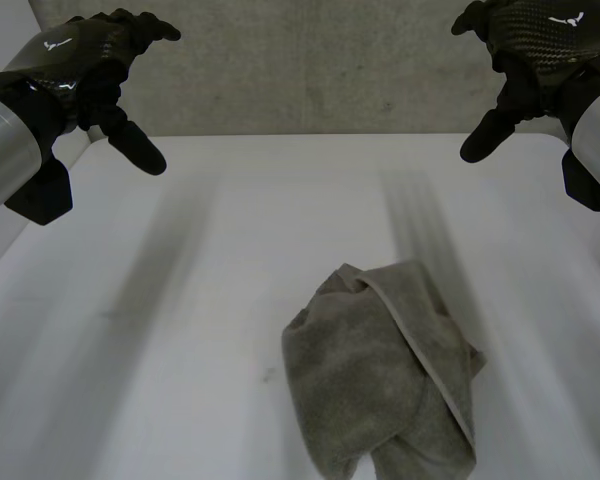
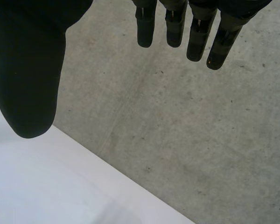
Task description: Fold the laundry
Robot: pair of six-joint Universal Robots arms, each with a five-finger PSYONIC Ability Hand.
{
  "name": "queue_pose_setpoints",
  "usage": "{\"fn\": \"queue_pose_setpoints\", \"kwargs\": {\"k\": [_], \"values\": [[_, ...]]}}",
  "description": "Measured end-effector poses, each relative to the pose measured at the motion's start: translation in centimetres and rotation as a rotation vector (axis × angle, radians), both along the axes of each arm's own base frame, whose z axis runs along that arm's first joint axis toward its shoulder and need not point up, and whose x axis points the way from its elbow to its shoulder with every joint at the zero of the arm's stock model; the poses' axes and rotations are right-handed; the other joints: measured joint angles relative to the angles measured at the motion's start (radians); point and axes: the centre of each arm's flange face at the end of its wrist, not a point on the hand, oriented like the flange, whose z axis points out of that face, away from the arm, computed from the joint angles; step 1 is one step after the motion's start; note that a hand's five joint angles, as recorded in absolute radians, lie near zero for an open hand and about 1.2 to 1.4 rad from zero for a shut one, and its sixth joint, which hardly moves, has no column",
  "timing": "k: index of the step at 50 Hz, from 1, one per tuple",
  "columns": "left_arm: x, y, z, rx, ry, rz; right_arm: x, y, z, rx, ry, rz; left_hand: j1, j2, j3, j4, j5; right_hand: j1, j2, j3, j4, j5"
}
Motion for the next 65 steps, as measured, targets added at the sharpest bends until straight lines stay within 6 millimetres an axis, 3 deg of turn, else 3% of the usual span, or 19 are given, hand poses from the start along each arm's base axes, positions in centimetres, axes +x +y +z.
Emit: {"fn": "queue_pose_setpoints", "kwargs": {"k": [14,23,24,30,31,35,37,40,43,49,52,54,56,65], "values": [[0.0,0.0,-0.2,0.006,-0.002,0.002,0.5,-0.4,-1.8,0.018,0.136,0.022,0.0,0.0,0.0,0.0,0.0,0.0,0.0,0.0,0.0,0.0],[-0.1,-0.2,-0.5,0.005,-0.003,-0.001,1.8,-0.4,-8.2,0.25,0.403,0.104,0.0,0.0,0.0,0.0,0.0,0.0,0.0,0.0,0.0,0.0],[-0.1,-0.3,-0.6,0.007,-0.003,-0.001,2.2,-0.2,-9.6,0.303,0.45,0.131,0.0,0.0,0.0,0.0,0.0,0.0,0.0,0.0,0.0,0.0],[-0.4,-1.0,-1.6,0.031,-0.013,0.0,3.5,-0.4,-13.9,0.424,0.536,0.184,0.0,0.0,0.0,0.0,0.0,0.0,0.0,0.0,0.0,0.0],[-0.4,-1.0,-1.6,0.031,-0.013,0.0,3.5,-0.4,-13.9,0.424,0.536,0.184,0.0,0.0,0.0,0.0,0.0,0.0,0.0,0.0,0.0,0.0],[-0.7,-2.1,-3.2,0.065,-0.026,0.001,4.2,-1.0,-16.5,0.483,0.557,0.199,0.0,0.0,0.0,0.0,0.0,0.23,0.267,0.283,0.262,0.257],[-0.9,-2.7,-4.1,0.084,-0.034,0.0,4.5,-1.4,-17.1,0.486,0.554,0.2,0.0,0.0,0.0,0.0,0.0,0.536,0.616,0.623,0.606,0.575],[-1.2,-3.4,-5.4,0.112,-0.046,-0.002,4.7,-1.7,-17.1,0.456,0.538,0.196,0.0,0.0,0.0,0.0,0.0,0.709,0.878,0.881,0.869,0.828],[-1.7,-4.2,-7.1,0.149,-0.062,-0.007,5.0,-2.0,-15.8,0.385,0.503,0.188,0.0,0.0,0.0,0.0,0.0,0.722,0.938,0.942,0.946,0.88],[-3.4,-4.7,-11.5,0.253,-0.097,-0.07,5.2,-1.0,-10.9,0.183,0.403,0.193,0.0,0.0,0.0,0.0,0.0,0.722,0.938,0.949,0.959,0.886],[-5.3,-4.0,-14.2,0.317,-0.111,-0.165,5.6,0.4,-8.8,0.096,0.361,0.239,0.0,0.0,0.0,0.0,0.0,0.722,0.938,0.955,0.96,0.888],[-5.9,-3.6,-14.8,0.333,-0.114,-0.196,5.8,1.0,-8.2,0.069,0.35,0.265,0.0,0.0,0.0,0.0,0.0,0.722,0.938,0.958,0.96,0.889],[-8.1,-2.2,-17.1,0.377,-0.121,-0.315,6.2,2.9,-6.8,0.011,0.331,0.348,0.0,0.0,0.0,0.0,0.0,0.722,0.938,0.959,0.96,0.89],[-11.8,0.1,-21.3,0.428,-0.077,-0.455,6.7,5.7,-5.6,-0.053,0.331,0.503,0.0,0.003,0.002,0.003,0.0,0.722,0.938,0.959,0.96,0.89]]}}
